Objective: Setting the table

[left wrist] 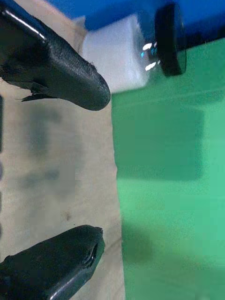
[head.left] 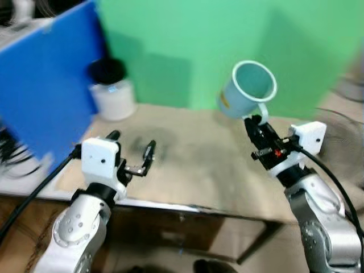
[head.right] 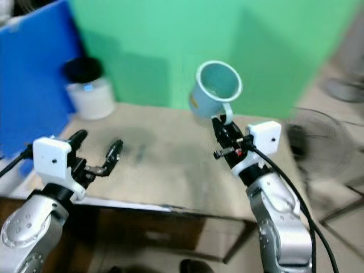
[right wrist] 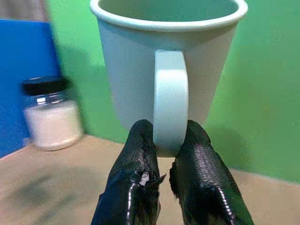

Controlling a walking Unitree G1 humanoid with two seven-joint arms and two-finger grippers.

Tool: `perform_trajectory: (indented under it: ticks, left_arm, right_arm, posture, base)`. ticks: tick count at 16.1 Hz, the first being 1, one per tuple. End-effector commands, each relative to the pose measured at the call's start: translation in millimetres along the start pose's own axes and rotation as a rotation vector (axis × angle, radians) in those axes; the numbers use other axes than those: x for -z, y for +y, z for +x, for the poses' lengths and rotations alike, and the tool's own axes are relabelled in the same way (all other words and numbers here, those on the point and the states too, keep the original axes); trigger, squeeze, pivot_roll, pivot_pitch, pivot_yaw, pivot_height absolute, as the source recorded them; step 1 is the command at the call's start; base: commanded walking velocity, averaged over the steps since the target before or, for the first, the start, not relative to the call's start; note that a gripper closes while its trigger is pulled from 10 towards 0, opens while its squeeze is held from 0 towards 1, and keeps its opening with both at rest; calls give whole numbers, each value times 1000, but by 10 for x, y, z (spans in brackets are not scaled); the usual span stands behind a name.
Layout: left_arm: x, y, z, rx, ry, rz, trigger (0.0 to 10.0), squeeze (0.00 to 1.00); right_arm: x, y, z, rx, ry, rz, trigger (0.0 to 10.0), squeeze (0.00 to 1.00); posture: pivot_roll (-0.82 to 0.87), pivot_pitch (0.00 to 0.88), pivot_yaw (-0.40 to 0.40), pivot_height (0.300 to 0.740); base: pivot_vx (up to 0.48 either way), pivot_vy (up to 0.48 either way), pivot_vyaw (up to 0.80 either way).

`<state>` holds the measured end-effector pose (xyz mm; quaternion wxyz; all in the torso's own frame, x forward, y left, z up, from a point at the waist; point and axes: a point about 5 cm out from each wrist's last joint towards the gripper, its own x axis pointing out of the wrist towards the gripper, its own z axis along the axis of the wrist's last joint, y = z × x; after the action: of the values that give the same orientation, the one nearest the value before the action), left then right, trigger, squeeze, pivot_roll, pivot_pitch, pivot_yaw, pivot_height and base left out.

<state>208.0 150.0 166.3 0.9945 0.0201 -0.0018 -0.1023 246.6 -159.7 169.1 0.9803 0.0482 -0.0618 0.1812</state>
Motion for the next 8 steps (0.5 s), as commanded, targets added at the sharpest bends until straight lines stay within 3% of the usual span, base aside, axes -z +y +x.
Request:
perform_trajectory:
  ticks: [1, 8]
  left_arm:
    - [-17, 68, -20, -63, -6, 2, 10000, 0]
    - [-13, 155, -137, -147, 6, 52, 10000, 0]
  right_arm:
    - [-64, -10, -9, 34, -12, 3, 10000, 0]
    - [15, -59, -85, 149, 73, 7, 10000, 0]
  posture:
    - [15, 0, 13, 740]
    - [36, 9, -8, 740]
  base:
    - [0, 0, -800]
    - [0, 0, -800]
